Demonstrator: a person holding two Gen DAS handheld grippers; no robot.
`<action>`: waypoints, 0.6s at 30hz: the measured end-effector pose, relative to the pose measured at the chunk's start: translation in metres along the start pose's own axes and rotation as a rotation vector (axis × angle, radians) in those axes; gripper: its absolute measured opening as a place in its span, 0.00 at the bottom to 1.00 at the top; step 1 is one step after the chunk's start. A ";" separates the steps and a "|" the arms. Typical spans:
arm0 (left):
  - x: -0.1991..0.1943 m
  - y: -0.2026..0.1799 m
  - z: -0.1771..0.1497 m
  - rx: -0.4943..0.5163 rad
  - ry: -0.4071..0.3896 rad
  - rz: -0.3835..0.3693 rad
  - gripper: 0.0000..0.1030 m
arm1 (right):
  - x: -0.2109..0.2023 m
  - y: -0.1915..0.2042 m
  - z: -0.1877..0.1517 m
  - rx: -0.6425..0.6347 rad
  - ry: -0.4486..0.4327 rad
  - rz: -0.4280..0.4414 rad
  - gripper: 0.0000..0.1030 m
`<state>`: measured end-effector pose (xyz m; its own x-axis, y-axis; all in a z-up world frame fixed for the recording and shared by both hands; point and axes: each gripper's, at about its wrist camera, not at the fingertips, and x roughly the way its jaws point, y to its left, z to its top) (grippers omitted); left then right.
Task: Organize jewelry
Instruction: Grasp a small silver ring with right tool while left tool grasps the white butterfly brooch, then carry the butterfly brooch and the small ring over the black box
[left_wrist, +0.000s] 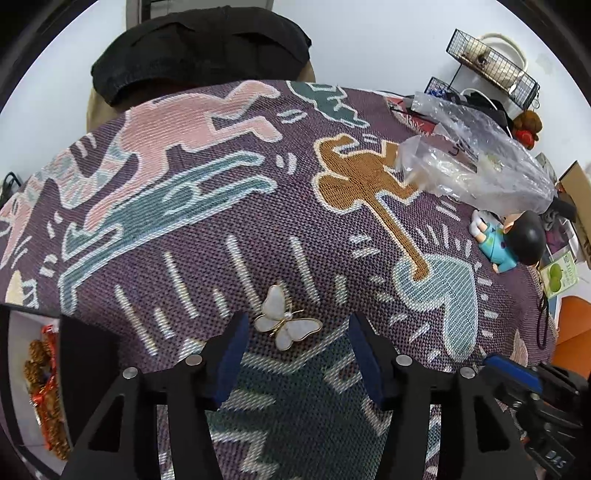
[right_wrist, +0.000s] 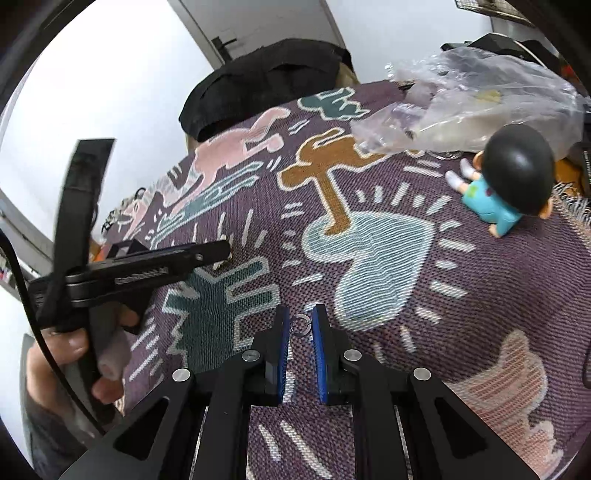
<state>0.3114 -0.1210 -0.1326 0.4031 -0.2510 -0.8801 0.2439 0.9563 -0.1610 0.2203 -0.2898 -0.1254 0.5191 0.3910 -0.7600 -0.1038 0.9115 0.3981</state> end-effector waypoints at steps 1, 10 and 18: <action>0.003 -0.001 0.000 0.005 0.007 0.005 0.56 | -0.001 -0.001 0.000 0.002 -0.003 0.001 0.13; 0.016 -0.006 0.000 0.053 0.001 0.068 0.56 | -0.003 -0.007 -0.003 0.014 -0.007 0.007 0.13; 0.011 -0.006 -0.004 0.065 0.015 0.074 0.42 | 0.001 -0.003 -0.002 0.017 -0.008 0.015 0.13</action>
<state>0.3111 -0.1287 -0.1432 0.4091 -0.1774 -0.8951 0.2711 0.9603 -0.0665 0.2191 -0.2917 -0.1279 0.5244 0.4034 -0.7498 -0.0973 0.9033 0.4179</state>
